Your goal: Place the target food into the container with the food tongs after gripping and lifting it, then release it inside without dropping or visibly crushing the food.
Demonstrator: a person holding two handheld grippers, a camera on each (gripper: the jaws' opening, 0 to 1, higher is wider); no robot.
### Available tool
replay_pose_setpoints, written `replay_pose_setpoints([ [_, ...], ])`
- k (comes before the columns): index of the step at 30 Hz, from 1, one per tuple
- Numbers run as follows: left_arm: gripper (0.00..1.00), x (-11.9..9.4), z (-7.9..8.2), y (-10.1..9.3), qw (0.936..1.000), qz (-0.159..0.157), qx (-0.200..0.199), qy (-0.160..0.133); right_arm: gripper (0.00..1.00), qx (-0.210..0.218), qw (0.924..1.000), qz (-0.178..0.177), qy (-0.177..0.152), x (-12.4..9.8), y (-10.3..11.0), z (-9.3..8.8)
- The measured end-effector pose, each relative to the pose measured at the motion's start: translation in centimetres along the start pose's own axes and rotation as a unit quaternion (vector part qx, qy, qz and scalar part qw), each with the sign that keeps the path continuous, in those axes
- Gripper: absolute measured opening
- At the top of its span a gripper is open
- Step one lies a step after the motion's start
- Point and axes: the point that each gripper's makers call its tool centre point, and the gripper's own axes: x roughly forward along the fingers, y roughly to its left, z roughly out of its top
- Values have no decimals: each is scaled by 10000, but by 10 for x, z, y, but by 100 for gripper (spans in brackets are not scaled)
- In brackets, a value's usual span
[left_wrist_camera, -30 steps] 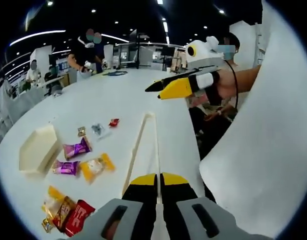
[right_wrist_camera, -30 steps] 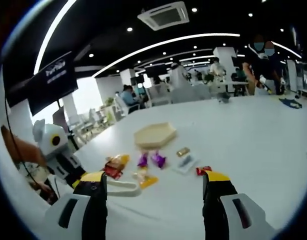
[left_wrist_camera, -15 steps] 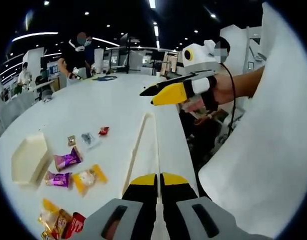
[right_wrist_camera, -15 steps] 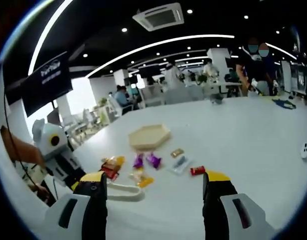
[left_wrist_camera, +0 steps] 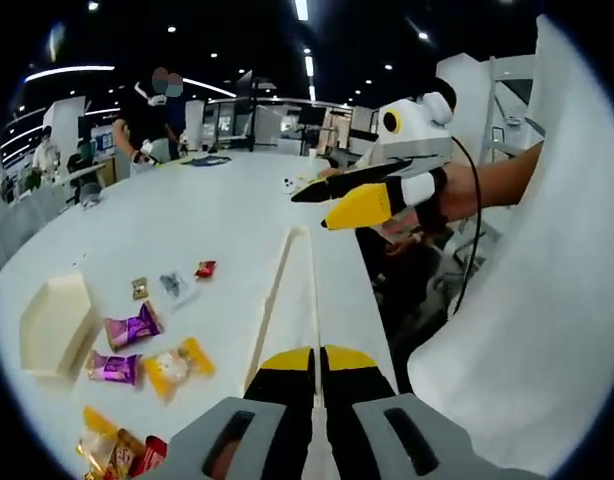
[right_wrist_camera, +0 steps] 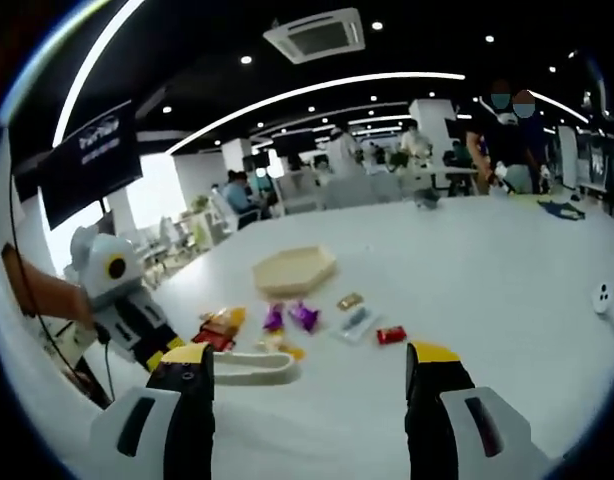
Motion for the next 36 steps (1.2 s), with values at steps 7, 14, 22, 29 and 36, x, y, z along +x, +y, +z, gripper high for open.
replay_pose_setpoints([
  [7,0,3,4,3,9997,-70,226,-21,79,-44,9999,89,-41,5,-3,6],
  [14,0,2,14,3,9994,-233,256,-51,79,13,9997,181,-134,11,-6,7],
  [22,0,1,14,8,9996,-167,188,-118,77,210,9994,288,-29,12,3,-3],
  [29,0,2,17,6,9991,-282,162,-260,74,52,9990,441,51,11,11,-6],
  [36,0,-3,10,8,9992,-306,90,-225,68,-108,9981,599,-98,7,18,-6],
])
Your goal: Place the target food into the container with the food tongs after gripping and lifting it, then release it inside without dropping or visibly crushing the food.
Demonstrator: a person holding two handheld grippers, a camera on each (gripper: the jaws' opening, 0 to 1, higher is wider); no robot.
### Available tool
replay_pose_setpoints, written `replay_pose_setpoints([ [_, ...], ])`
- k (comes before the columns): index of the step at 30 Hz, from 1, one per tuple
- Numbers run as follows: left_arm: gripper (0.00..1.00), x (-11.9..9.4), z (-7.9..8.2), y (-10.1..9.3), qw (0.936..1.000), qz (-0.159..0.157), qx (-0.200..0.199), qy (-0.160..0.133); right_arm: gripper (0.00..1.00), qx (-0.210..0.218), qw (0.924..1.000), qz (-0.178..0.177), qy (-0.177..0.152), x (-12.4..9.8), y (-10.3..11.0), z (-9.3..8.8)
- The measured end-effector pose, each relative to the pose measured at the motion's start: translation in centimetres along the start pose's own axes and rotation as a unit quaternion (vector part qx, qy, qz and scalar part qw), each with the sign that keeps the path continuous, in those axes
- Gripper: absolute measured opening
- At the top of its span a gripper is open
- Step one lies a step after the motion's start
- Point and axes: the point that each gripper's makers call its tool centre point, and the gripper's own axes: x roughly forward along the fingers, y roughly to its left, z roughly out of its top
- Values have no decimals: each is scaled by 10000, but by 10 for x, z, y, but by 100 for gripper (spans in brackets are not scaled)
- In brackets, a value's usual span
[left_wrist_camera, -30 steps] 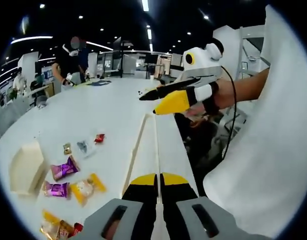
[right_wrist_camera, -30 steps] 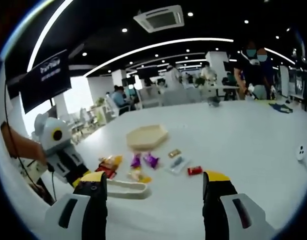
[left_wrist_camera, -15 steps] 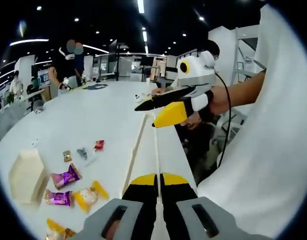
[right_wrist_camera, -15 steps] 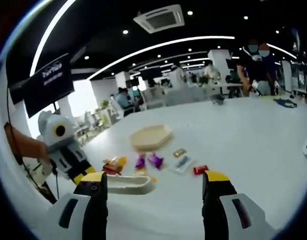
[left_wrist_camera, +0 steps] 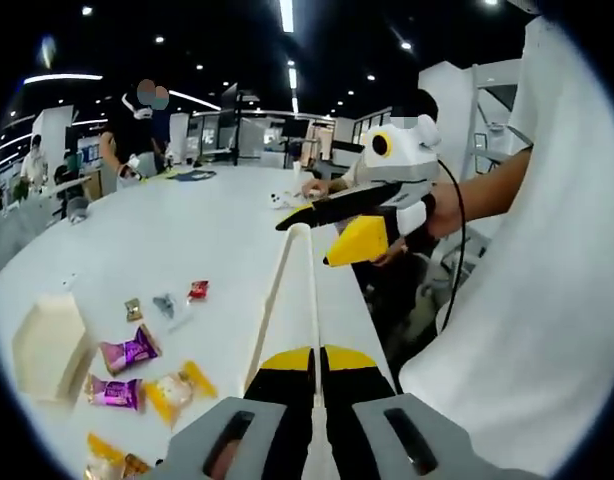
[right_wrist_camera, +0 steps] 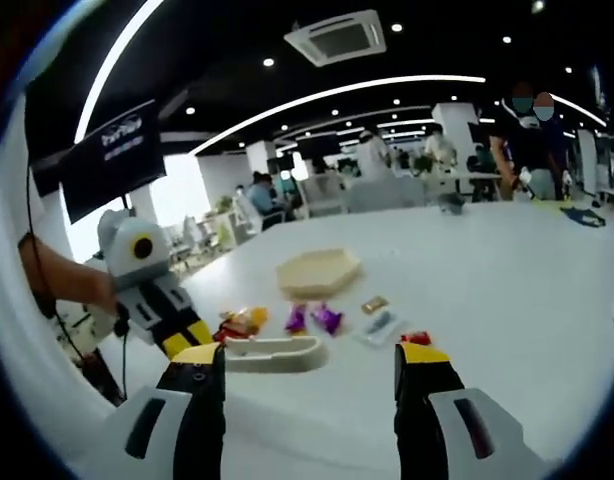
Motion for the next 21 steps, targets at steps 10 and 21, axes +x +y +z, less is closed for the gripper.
replay_pose_setpoints([
  [10,0,-5,3,1,10000,-80,14,-19,68,16,10000,46,-44,-1,4,3],
  [21,0,-16,-3,5,10000,-80,16,57,58,-117,9993,340,-94,5,18,7],
])
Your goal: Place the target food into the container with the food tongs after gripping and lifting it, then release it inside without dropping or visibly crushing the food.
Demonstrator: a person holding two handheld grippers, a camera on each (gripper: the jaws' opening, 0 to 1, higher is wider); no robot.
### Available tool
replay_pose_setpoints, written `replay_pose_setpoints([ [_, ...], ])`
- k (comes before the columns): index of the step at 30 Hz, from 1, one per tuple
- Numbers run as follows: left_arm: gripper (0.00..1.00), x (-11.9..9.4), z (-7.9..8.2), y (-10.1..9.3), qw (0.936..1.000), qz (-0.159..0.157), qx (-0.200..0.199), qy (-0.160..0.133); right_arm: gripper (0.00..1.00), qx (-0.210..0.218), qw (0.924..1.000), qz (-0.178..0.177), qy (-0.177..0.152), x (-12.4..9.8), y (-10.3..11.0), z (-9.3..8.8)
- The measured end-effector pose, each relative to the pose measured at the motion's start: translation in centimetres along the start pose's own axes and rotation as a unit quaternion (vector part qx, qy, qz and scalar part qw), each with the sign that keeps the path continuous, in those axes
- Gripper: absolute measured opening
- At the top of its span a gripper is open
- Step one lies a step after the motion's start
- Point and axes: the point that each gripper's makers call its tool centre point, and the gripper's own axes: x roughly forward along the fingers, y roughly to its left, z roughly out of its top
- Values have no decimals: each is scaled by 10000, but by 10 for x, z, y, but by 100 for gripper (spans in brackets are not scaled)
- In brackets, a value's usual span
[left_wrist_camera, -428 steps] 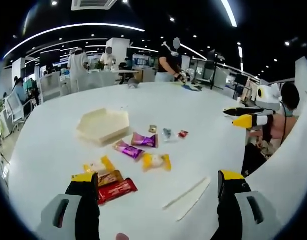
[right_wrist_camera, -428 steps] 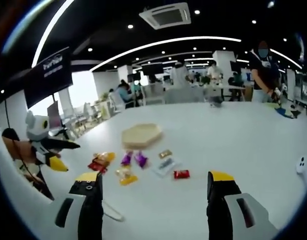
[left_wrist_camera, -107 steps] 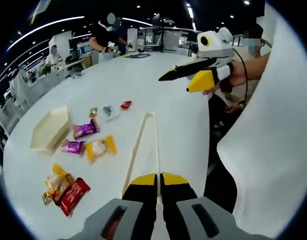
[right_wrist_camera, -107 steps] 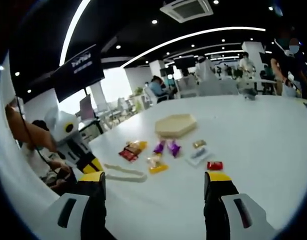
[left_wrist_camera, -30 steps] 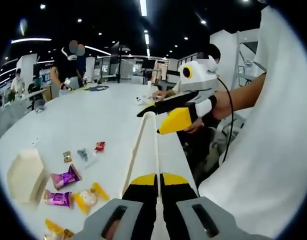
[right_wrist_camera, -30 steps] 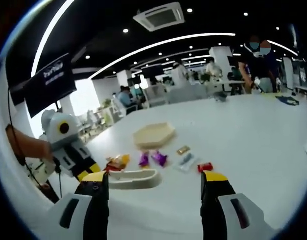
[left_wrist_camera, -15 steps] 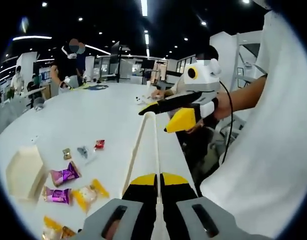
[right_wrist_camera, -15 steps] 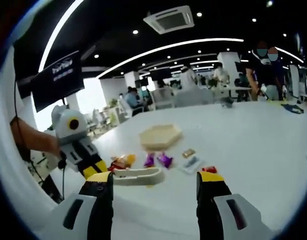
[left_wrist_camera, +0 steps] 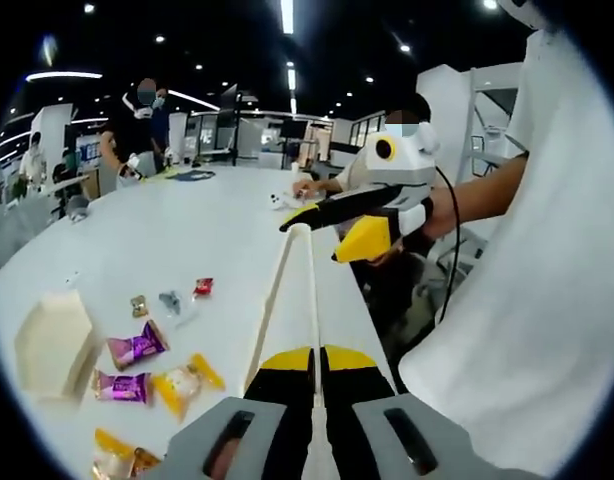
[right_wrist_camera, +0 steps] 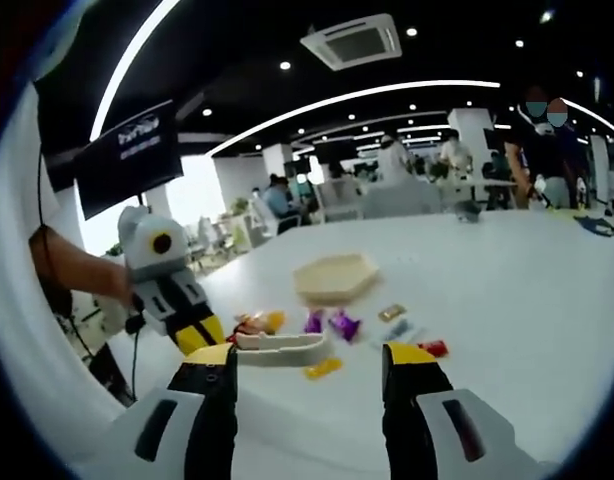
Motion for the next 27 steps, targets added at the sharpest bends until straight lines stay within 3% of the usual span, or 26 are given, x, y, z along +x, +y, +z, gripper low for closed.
replay_pose_setpoints([
  [13,0,-14,-1,6,9998,100,140,80,56,3,9998,205,65,10,7,0],
  [27,0,-15,3,10,9998,107,141,-1,56,4,9998,156,119,8,0,0],
])
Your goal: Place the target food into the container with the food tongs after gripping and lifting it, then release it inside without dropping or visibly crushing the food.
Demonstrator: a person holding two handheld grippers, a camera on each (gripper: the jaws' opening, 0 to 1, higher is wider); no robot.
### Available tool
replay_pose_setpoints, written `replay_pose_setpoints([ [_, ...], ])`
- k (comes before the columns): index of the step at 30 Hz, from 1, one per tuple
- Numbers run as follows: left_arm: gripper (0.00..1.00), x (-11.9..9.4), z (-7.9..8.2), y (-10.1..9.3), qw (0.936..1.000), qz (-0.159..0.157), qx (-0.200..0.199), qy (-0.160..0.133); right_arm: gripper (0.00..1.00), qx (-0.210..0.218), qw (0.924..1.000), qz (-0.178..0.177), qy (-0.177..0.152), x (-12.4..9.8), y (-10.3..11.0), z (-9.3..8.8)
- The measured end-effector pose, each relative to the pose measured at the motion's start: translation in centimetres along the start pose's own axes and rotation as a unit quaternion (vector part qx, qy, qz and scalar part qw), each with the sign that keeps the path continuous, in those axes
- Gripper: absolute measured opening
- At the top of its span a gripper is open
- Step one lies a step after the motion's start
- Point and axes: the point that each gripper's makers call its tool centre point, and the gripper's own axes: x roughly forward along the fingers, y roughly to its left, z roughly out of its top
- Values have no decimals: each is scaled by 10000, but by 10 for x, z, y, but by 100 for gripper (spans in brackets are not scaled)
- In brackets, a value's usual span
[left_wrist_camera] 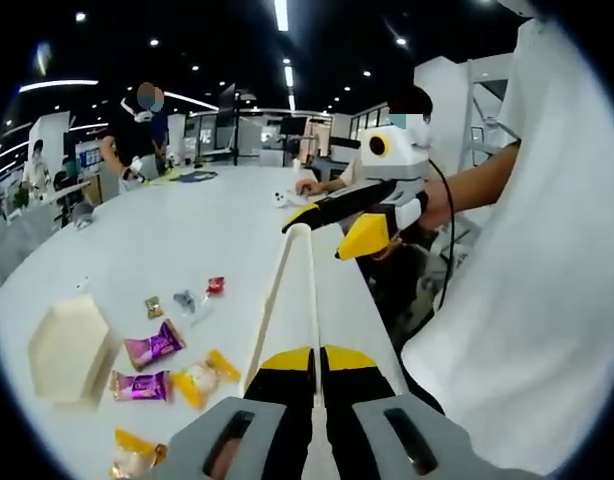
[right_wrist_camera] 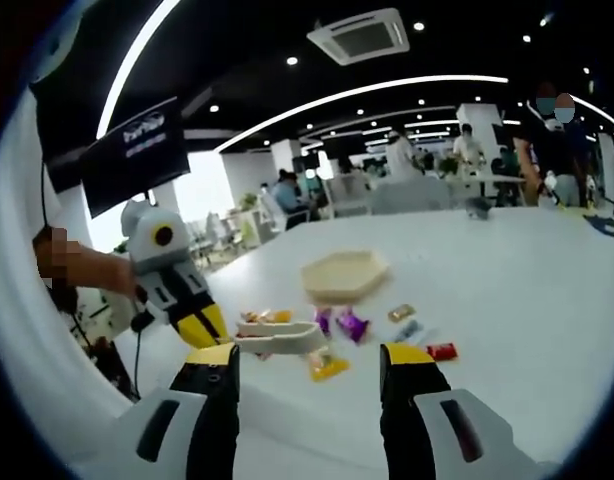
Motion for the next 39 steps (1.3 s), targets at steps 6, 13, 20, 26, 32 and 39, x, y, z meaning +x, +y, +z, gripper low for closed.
replay_pose_setpoints([
  [6,0,1,7,-2,9998,-146,-27,-110,56,-31,10000,71,4,1,4,1],
  [13,0,-1,1,-8,9996,-254,79,75,56,-71,9998,170,-11,2,8,1],
  [20,0,-8,0,-15,9991,-422,-44,61,51,6,9992,410,-23,7,20,-2],
  [26,0,-14,0,-23,9979,-638,-125,67,44,169,9976,673,-21,10,34,-5],
  [32,0,-20,3,-34,9933,-1079,-396,-78,35,451,9890,1406,3,8,64,-5],
  [39,0,-21,2,-41,9900,-1346,-421,-107,33,434,9873,1525,74,11,70,-6],
])
